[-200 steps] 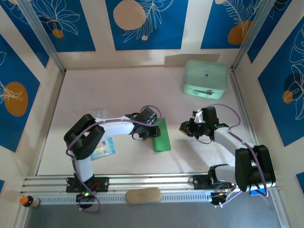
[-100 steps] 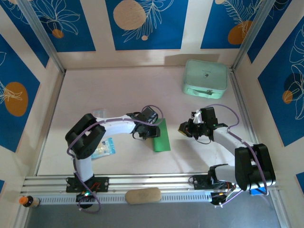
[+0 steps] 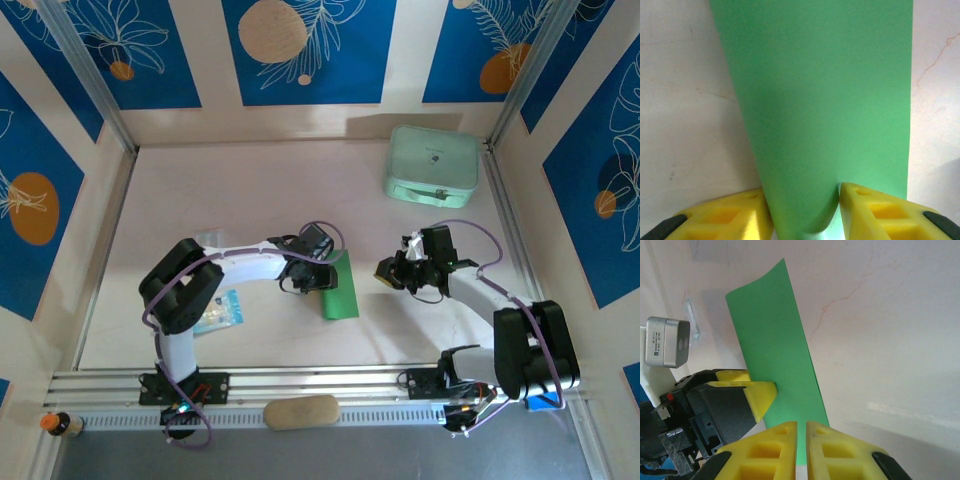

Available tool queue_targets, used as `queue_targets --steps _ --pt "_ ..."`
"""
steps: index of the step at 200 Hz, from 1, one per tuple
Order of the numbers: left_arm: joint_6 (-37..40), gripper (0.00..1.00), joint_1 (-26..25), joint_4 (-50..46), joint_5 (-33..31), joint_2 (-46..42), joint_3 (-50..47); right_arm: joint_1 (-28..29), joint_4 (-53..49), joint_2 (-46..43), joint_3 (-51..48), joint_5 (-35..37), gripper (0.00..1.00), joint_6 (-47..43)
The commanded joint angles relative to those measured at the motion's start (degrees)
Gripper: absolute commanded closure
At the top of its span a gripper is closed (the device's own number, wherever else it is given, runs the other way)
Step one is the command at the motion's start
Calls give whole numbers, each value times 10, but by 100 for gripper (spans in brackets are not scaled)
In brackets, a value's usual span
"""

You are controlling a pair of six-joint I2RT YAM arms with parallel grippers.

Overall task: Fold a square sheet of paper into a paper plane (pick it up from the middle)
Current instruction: Hold the square sheet of paper at the center of the table.

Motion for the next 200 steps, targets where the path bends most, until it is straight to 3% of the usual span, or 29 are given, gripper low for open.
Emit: queue_targets --steps 1,80,92,104,124,200 --pt "15 58 1 -41 -30 43 -16 4 -5 5 0 -11 87 5" --pt "15 57 1 -42 -31 42 -18 8 -4 5 1 -10 87 6" --pt "15 69 1 -42 -32 41 -18 9 -4 6 1 -10 87 6" --pt "14 72 1 -42 -36 37 -20 10 -3 6 1 -9 87 7" --pt "12 66 1 -46 -42 34 -21 11 -3 8 1 -10 87 7" --pt "21 62 2 -61 -40 44 -6 13 -2 12 4 -10 87 7"
